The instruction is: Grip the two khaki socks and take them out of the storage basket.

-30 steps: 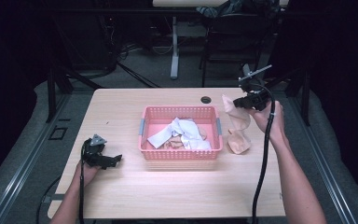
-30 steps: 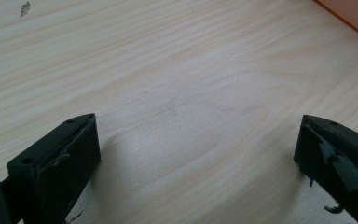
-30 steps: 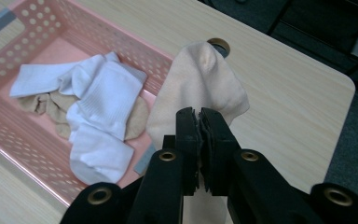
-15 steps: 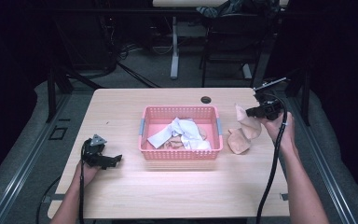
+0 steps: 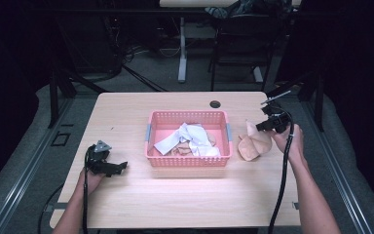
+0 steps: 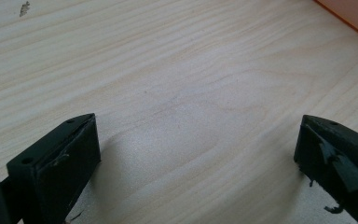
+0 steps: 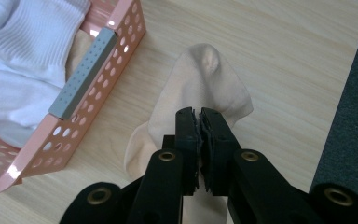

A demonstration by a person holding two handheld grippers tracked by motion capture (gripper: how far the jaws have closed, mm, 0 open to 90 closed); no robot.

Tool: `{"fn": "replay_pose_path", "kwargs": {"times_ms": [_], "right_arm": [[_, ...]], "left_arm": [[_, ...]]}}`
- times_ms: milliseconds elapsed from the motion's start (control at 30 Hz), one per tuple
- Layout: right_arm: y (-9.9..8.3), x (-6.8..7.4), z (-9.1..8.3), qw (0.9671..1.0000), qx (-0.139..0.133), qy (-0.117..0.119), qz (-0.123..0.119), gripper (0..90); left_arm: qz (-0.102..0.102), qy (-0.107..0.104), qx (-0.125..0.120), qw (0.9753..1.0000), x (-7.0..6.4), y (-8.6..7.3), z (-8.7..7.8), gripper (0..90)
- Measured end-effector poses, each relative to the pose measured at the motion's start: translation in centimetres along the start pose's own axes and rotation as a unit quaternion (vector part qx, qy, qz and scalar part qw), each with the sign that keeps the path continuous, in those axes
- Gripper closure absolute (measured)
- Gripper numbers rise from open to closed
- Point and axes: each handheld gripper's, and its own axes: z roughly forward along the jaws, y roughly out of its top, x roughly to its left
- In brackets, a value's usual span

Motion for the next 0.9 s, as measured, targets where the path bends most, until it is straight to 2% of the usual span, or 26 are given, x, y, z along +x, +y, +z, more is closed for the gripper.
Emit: {"fn": "replay_pose_path", "kwargs": {"times_ms": [133,300,400,500,600,633,700,767,900], "right_arm": [[-0.2,0.0,0.9,0.9999,0.014,0.0,0.003,85.5],[-0.8,-0.2,2.7,0.9984,0.054,-0.011,0.006,85.1],[-1.2,-0.5,3.6,0.9979,0.062,-0.012,0.013,85.1],[-1.5,-0.5,4.5,0.9968,0.079,-0.014,0.006,84.5],[-1.7,-0.4,5.3,0.9966,0.08,-0.008,0.018,83.8],[-1.6,-0.5,5.4,0.996,0.088,-0.005,0.012,83.7],[-1.9,-0.3,5.9,0.9964,0.083,-0.005,0.014,83.7],[-2.0,-0.3,6.4,0.9944,0.105,-0.008,0.003,83.6],[-2.5,-0.4,7.4,0.9933,0.116,-0.006,0.007,82.8]], "left_arm": [[0.0,0.0,0.0,1.0,0.0,0.0,0.0,0.0],[0.0,0.0,0.001,1.0,0.0,0.0,0.0,0.0],[0.0,0.0,0.001,1.0,0.0,0.0,0.0,0.0],[0.0,-0.001,0.0,1.0,0.0,0.0,0.0,0.0],[0.0,0.0,0.001,1.0,0.0,0.0,0.0,0.0],[0.0,-0.001,0.001,1.0,0.0,0.0,0.0,0.0],[0.0,0.0,0.001,1.0,0.0,0.0,0.0,0.0],[0.0,0.0,0.001,1.0,0.0,0.0,0.0,0.0],[0.0,-0.001,0.0,1.0,0.0,0.0,0.0,0.0]]}}
